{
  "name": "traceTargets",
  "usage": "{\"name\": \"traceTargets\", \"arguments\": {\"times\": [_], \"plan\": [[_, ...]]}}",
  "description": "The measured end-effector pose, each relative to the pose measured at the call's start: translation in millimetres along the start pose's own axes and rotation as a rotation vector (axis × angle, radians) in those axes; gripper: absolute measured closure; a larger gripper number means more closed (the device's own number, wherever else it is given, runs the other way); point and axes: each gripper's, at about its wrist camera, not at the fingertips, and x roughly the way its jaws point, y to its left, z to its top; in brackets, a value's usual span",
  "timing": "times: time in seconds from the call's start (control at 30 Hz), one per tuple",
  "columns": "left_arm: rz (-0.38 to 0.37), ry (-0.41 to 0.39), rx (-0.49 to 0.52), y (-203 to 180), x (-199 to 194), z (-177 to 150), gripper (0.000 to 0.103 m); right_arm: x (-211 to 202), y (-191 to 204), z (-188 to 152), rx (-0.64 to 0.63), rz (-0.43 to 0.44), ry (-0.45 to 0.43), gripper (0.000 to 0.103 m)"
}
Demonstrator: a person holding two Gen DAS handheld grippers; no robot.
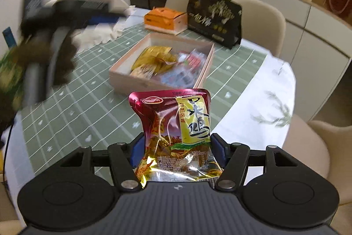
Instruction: Organize snacks
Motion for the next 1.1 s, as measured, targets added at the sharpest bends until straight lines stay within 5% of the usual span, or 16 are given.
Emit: {"name": "traceTargets", "arguments": {"times": [0.17,0.27,0.37,0.47,0.83,1.1], "plan": [[0.082,0.076,-0.092,35,-26,-40,0.069,12,6,65,-0.022,-0.057,-0.128,0.040],[0.138,0.114,-0.140,50,-26,-60,0.069,48,8,110,0.020,-0.065,-0.223,0.016],[0.160,0.146,-0.085,50,-39,-82,0.069,95,8,122,0.034,-0.076,-0.139,0.016],[0.187,0.165,0.017,45,-49,-105,0.069,101,8,92,0.070,0.031,-0.081,0.016],[0.328,0.193,0.187,29,-61,-153,0.069,125,49,-48,0.157,-0.018,0.110,0.014],[0.316,0.113,0.348,15,-43,-166,0.068,131,66,-64,0.163,-0.143,-0.005,0.000]]}}
